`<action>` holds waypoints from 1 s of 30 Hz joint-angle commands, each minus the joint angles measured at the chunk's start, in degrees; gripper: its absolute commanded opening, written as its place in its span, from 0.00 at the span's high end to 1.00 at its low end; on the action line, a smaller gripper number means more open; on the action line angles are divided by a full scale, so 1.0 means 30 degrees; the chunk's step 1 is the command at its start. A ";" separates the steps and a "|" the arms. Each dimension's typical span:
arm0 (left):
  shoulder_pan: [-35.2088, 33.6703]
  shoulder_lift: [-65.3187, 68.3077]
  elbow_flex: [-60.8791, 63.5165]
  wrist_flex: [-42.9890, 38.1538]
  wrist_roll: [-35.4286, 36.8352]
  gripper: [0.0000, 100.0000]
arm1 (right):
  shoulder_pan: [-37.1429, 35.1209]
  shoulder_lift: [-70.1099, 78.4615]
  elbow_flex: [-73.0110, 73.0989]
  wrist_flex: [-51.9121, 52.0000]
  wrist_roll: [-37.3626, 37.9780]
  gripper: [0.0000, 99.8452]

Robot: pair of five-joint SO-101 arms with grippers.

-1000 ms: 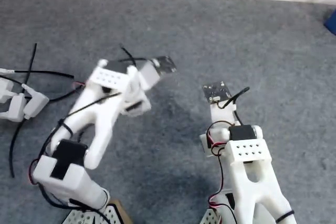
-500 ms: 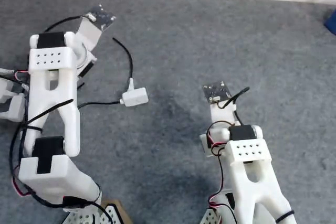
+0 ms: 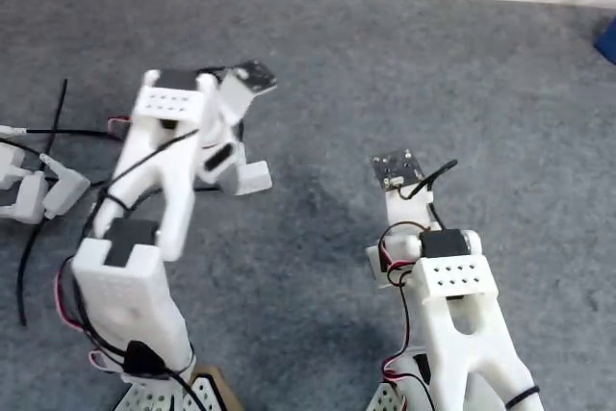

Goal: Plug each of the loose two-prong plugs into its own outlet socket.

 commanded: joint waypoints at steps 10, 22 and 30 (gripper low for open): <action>0.2945 0.3912 -0.6227 0.0234 0.0645 0.73 | -0.0161 -0.0220 -0.0073 -0.0249 -0.0059 0.66; 0.2916 0.8132 -0.9304 0.3341 0.0586 0.91 | -0.0161 -0.0220 -0.0073 -0.0249 -0.0059 0.66; 0.1304 0.8161 -1.0740 0.4366 0.0586 1.00 | -0.0161 -0.0220 -0.0073 -0.0249 -0.0059 0.66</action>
